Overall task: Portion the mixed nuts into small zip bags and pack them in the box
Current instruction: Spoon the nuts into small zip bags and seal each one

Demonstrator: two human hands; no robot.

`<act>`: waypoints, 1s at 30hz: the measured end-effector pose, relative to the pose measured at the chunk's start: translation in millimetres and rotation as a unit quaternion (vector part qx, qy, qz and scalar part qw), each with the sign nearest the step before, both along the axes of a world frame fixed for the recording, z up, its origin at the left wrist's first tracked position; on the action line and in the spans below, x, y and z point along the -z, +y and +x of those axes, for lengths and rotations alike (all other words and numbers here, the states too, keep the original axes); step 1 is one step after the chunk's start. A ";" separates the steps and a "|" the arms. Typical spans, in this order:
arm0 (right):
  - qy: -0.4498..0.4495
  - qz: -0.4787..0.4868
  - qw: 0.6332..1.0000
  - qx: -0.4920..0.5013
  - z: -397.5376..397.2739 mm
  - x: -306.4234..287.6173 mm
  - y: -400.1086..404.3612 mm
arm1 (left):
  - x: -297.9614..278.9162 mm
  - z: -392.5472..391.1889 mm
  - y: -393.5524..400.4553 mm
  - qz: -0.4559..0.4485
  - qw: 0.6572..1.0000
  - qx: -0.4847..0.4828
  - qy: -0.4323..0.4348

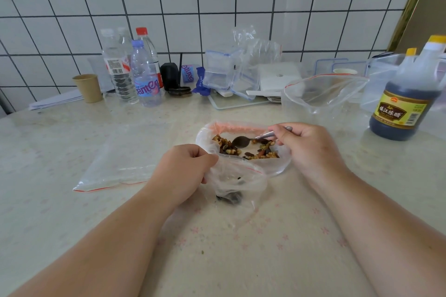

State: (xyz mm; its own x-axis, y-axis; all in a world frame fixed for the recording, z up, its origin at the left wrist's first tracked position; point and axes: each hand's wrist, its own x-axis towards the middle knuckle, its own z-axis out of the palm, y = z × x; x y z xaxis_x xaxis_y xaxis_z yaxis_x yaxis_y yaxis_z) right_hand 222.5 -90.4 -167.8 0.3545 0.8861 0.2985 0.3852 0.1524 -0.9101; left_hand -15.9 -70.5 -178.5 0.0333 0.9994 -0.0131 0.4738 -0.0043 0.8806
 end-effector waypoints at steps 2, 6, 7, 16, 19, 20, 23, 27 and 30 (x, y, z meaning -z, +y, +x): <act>0.041 -0.002 0.999 0.017 3.5 -2.1 2.1 | 0.3 0.2 -0.1 -0.001 1.000 0.000 -0.001; 0.080 -0.027 0.996 0.030 5.2 -3.4 3.3 | 0.8 0.4 -0.1 -0.005 1.000 0.002 0.000; 0.075 -0.034 0.996 0.027 4.6 -2.7 3.1 | 0.9 0.2 0.2 -0.005 1.000 0.003 0.000; 0.143 -0.100 0.985 -0.007 0.7 -5.0 4.0 | 2.2 -0.1 1.7 -0.003 1.000 0.007 0.005; 0.228 -0.141 0.963 0.029 4.8 -3.1 9.3 | 1.7 0.2 0.9 -0.003 1.000 0.007 0.003; 0.251 -0.147 0.956 0.036 5.3 -3.2 9.8 | 1.4 0.3 0.5 -0.003 1.000 0.006 0.001; 0.302 -0.138 0.942 0.043 6.4 -5.0 8.6 | 0.3 0.5 0.2 -0.006 1.000 0.005 -0.009; 0.346 -0.106 0.932 0.028 6.1 -10.8 4.1 | 0.0 0.3 -0.4 -0.007 1.000 0.000 -0.015; 0.356 -0.088 0.930 0.002 6.1 -15.7 -0.1 | -0.1 0.2 -0.6 -0.008 1.000 0.000 -0.016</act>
